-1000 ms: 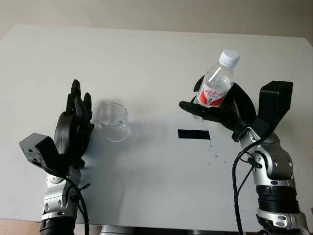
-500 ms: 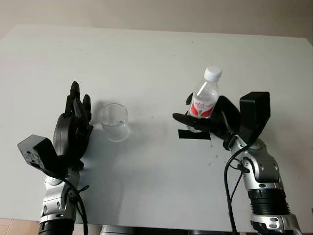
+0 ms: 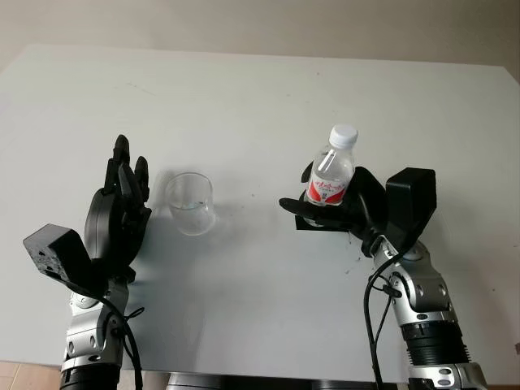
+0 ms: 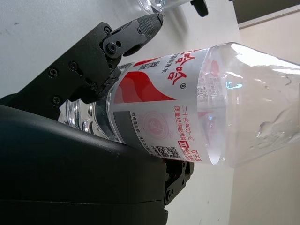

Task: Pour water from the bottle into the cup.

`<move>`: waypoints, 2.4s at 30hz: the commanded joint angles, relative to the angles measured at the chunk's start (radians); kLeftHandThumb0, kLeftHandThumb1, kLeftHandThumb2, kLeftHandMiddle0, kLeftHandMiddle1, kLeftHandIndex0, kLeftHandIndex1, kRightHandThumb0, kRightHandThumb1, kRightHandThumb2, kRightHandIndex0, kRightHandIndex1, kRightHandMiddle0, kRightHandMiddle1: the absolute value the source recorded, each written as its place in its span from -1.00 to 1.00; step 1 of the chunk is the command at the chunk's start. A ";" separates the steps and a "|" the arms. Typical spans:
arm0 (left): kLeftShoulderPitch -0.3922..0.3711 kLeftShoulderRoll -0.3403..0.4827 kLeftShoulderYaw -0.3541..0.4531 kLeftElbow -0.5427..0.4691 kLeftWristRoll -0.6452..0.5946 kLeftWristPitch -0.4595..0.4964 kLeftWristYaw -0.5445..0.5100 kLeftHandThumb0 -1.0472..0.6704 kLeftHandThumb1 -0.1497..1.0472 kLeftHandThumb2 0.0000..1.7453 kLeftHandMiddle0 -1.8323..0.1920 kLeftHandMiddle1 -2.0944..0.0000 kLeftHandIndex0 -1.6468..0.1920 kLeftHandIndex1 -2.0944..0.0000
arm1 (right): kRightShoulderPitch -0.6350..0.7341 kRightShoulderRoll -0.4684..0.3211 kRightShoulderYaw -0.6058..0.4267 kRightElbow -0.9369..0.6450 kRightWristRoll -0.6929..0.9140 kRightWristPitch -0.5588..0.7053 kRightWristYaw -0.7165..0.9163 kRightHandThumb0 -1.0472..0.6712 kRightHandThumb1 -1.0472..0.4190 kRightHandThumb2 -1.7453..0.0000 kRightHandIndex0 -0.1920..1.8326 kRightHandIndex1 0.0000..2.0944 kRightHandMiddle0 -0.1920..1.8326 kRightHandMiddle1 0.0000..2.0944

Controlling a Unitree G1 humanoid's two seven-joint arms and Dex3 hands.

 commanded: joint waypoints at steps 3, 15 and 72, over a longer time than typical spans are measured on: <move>0.001 0.012 0.006 -0.014 0.003 -0.005 -0.003 -0.72 1.00 -0.16 0.88 0.95 0.92 0.94 | 0.039 0.012 0.009 0.024 -0.011 0.007 -0.006 -0.11 -1.00 0.71 0.46 1.00 0.15 1.00; -0.003 0.020 0.011 -0.013 -0.008 0.002 -0.013 -0.72 1.00 -0.15 0.88 0.95 0.93 0.95 | 0.063 0.017 0.020 0.034 -0.034 -0.006 -0.020 -0.13 -1.00 0.75 0.41 1.00 0.11 1.00; -0.014 0.033 0.021 0.001 -0.016 0.007 -0.035 -0.73 1.00 -0.17 0.87 0.95 0.91 0.94 | 0.181 -0.003 0.014 0.224 -0.276 -0.630 -0.234 -0.95 -0.91 0.92 -1.00 -1.00 -1.00 -1.00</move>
